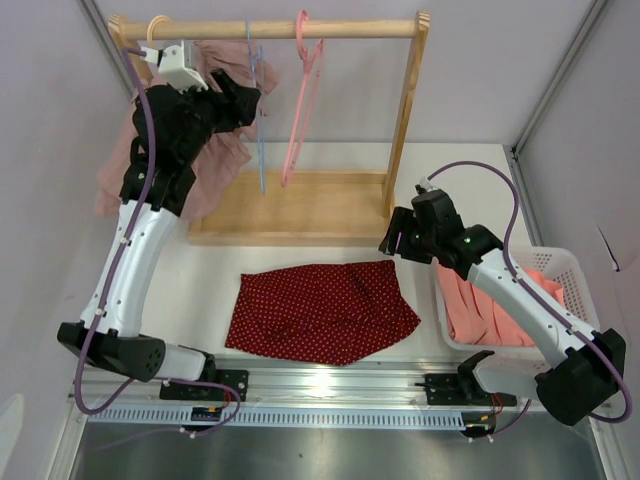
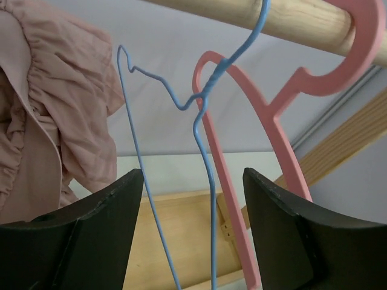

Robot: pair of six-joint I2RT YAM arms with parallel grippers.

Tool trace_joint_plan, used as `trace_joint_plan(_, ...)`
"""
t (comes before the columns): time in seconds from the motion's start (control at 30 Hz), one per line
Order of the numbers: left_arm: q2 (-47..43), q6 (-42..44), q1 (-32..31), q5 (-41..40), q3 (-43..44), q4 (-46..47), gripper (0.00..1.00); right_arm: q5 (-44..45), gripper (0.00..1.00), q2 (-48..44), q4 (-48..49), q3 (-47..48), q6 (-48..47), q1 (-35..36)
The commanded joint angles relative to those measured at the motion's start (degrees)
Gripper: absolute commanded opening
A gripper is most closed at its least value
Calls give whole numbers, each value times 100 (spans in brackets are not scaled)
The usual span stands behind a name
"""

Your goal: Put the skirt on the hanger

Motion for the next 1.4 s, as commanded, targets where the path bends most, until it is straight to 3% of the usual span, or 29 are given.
trace_joint_plan(0.0,27,451,-169,-442,643,214,73,-42,64,-48,-37,230,-112,-35)
trace_joint_plan(0.33,721,828,-695,-1127,1153,-101,65,-68,64,-48,-46,230,-130,-44)
trace_joint_plan(0.7,1416,1435,-1250,-2419,2112,-717,56,-77,65,-127,-134,291,-209,-106)
trace_joint_plan(1.07,1364,1567,-1294,-2657,2261,-989,53,-130,65,-171,-81,230,-200,-141)
trace_joint_plan(1.37,950,1655,-1399,-2657,2383,-1138,61,-138,65,-180,-37,194,-200,-150)
